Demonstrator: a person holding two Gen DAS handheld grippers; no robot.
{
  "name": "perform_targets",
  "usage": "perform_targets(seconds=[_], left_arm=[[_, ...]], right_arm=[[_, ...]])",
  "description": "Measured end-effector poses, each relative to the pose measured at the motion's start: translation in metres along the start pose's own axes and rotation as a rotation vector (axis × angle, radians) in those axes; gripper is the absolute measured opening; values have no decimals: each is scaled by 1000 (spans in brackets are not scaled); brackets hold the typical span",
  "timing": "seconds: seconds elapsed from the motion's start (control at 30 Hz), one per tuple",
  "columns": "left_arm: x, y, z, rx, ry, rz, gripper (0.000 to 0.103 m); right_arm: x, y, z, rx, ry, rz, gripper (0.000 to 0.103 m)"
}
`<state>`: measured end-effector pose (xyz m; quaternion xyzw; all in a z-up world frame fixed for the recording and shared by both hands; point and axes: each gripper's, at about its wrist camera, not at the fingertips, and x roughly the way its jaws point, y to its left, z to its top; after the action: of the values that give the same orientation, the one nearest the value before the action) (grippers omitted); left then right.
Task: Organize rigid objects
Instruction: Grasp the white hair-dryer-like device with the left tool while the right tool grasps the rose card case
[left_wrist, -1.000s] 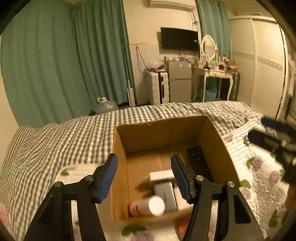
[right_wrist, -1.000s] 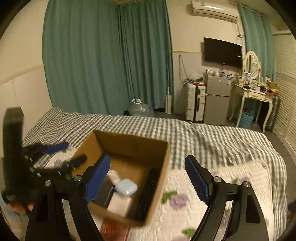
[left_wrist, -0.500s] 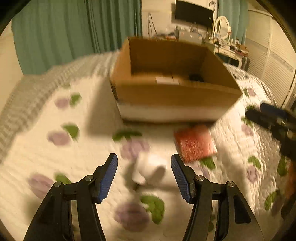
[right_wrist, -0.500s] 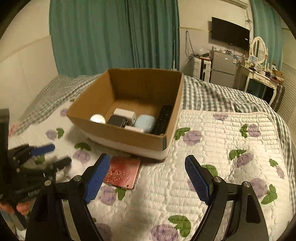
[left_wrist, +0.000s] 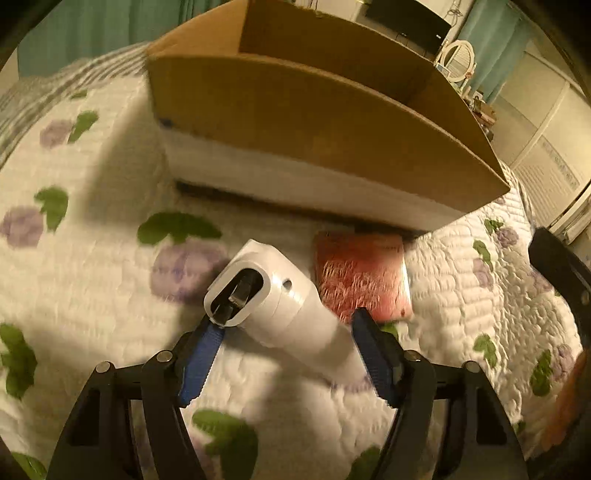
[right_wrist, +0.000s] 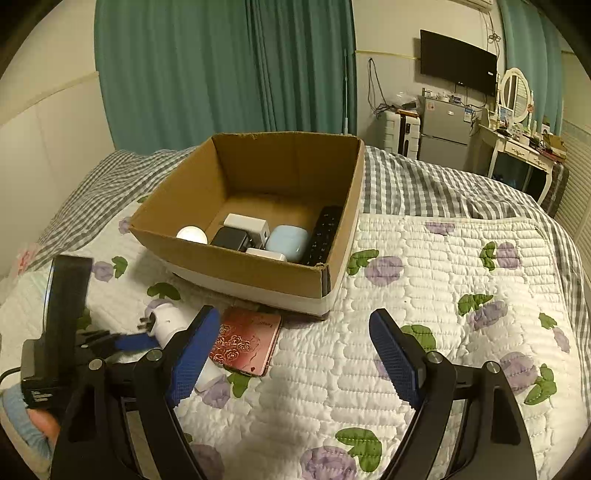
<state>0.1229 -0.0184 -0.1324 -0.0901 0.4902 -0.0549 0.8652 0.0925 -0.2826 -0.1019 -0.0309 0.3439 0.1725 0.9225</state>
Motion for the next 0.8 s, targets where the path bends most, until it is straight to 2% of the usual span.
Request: perform_targets(seconds=[0.1, 0.17, 0.27, 0.4, 0.5, 0.67, 0.8], left_arm=[[1, -5, 8, 28, -29, 15, 55], [-3, -6, 13, 30, -42, -5, 49], [-17, -2, 10, 49, -84, 10, 48], [-53, 2, 8, 97, -171, 76, 48], [-74, 11, 13, 115, -208, 133, 48], [-71, 22, 17, 148, -181, 226, 48], [-60, 30, 14, 152, -141, 227, 48]], right_arm=[[3, 1, -2, -1, 10, -9, 83], [5, 1, -3, -6, 16, -16, 83], [11, 4, -5, -18, 28, -24, 83], [18, 9, -8, -41, 45, -34, 83], [26, 14, -12, -52, 64, -33, 83], [54, 33, -19, -58, 127, -4, 83], [81, 51, -23, -75, 159, -26, 83]])
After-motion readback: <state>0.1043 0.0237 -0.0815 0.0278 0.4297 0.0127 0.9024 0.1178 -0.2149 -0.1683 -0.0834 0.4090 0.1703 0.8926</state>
